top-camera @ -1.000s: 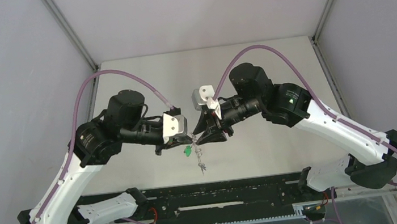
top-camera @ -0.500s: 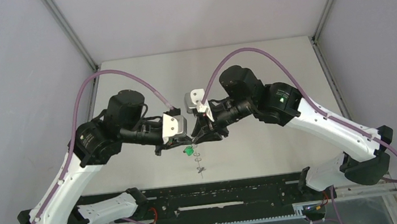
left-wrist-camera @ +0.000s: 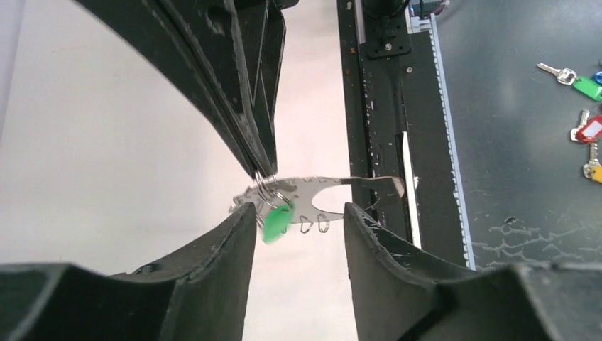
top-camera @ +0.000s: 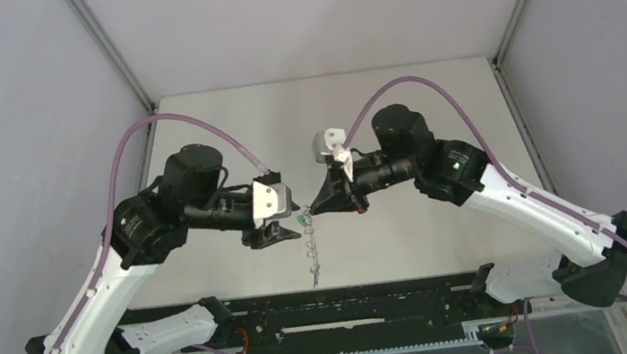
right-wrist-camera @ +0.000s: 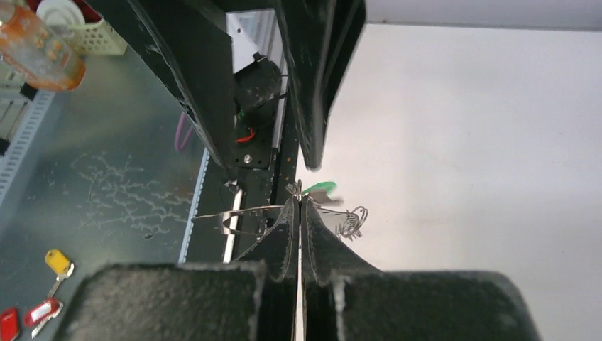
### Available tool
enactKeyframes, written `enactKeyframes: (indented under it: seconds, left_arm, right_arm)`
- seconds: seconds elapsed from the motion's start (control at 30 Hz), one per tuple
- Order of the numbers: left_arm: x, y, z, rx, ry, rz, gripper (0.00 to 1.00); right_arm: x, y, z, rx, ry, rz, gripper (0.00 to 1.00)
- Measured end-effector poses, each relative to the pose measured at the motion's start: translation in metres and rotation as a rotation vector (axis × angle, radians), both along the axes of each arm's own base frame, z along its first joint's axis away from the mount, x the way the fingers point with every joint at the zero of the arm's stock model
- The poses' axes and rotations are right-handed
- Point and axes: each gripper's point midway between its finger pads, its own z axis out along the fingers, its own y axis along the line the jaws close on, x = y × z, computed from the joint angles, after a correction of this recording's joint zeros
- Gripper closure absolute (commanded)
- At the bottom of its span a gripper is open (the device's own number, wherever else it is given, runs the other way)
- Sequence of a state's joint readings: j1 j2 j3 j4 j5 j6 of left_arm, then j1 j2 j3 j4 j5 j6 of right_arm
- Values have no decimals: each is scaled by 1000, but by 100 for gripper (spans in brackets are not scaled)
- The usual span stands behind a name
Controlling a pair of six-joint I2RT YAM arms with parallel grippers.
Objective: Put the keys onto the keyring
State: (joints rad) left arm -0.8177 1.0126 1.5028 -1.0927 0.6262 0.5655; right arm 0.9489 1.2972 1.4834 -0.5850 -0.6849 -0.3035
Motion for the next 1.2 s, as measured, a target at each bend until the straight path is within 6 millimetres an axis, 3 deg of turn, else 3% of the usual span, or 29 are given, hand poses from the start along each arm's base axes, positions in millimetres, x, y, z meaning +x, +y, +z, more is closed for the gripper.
enactKeyframes:
  seconds: [0.2,0.6,0.93,1.13,1.2]
  left_arm:
    - [2,3,14,-51,-62,18,38]
    - [21,-1,25,-198,-193,114,50]
    - [23,-5,17,-210,-180,110,70]
    - [18,-8,24,-244,-169,95,97]
    - [16,-8,26,-253,-166,91,100]
  right_arm:
    - [5,-14,11,177,59,-75,100]
    - [-4,-7,41,498,142,-98,100]
    - [-14,-5,67,622,144,-79,100]
    - [-13,-1,67,644,146,-83,100]
    - [-13,1,64,639,150,-84,100]
